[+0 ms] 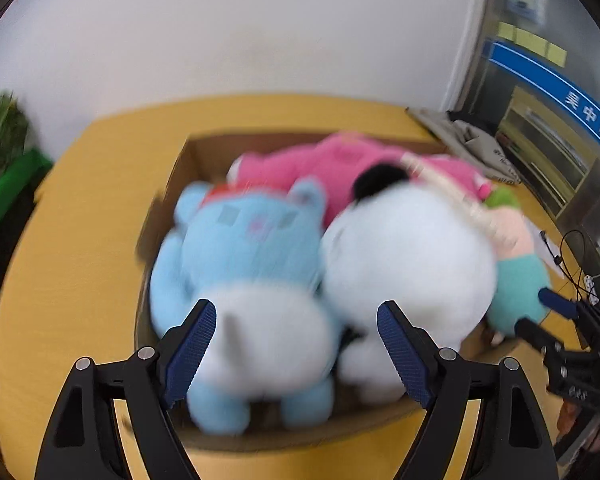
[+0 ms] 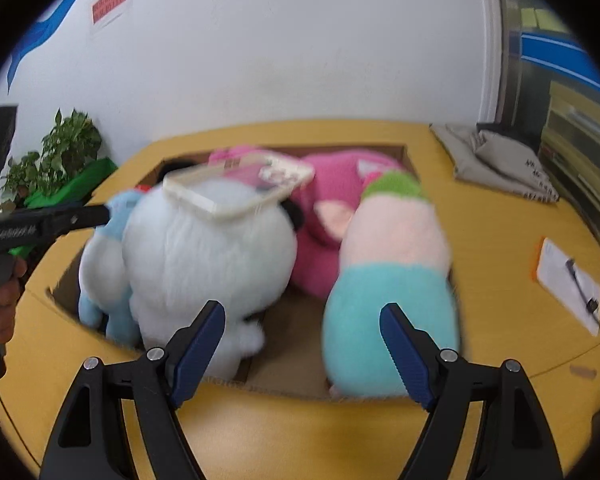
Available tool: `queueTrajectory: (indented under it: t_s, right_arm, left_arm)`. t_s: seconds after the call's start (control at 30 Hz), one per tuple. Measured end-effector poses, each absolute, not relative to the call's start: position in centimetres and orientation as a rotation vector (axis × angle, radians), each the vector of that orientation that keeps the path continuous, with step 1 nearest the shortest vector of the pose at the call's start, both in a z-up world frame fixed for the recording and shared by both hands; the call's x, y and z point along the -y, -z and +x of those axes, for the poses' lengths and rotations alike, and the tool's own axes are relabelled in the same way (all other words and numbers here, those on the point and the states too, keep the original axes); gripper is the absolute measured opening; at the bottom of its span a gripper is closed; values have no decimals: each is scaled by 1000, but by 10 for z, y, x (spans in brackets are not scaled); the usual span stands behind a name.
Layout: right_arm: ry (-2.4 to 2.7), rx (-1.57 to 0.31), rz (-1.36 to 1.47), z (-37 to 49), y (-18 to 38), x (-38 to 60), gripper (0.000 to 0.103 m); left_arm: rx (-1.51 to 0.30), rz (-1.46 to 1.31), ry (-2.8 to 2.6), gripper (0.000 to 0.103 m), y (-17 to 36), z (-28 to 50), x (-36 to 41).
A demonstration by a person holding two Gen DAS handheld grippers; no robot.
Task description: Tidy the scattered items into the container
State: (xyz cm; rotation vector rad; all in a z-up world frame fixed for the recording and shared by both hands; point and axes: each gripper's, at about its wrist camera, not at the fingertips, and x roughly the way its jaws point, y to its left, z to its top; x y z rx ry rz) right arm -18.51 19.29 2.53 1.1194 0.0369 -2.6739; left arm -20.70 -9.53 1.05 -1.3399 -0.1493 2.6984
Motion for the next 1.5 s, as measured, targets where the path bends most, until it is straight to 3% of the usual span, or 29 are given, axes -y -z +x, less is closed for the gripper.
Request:
queueTrajectory:
  t_s: [0.1, 0.17, 0.4, 0.63, 0.83, 1.5]
  right_arm:
    - [2735, -176, 1099, -178, -15, -177, 80]
    - [2734, -169, 1111, -176, -15, -176, 80]
    - [2731, -120, 1155, -158, -14, -181, 80]
    - [2805, -99, 1024, -127, -52, -189, 81]
    - [2835, -111, 970, -113, -66, -190, 82]
    - [2851, -105, 979, -95, -64, -200, 82]
  left_arm:
    - [227, -1396, -2646, 82, 17, -192, 109]
    - [125, -1359, -2687, 81, 17, -180, 102]
    - [109, -1348, -2733, 82, 17, -165, 88]
    - [201, -1131, -2881, 103, -27, -137, 79]
    - [170, -1013, -2954, 103, -57, -107, 59]
    - [146, -1013, -2910, 103, -53, -71, 30]
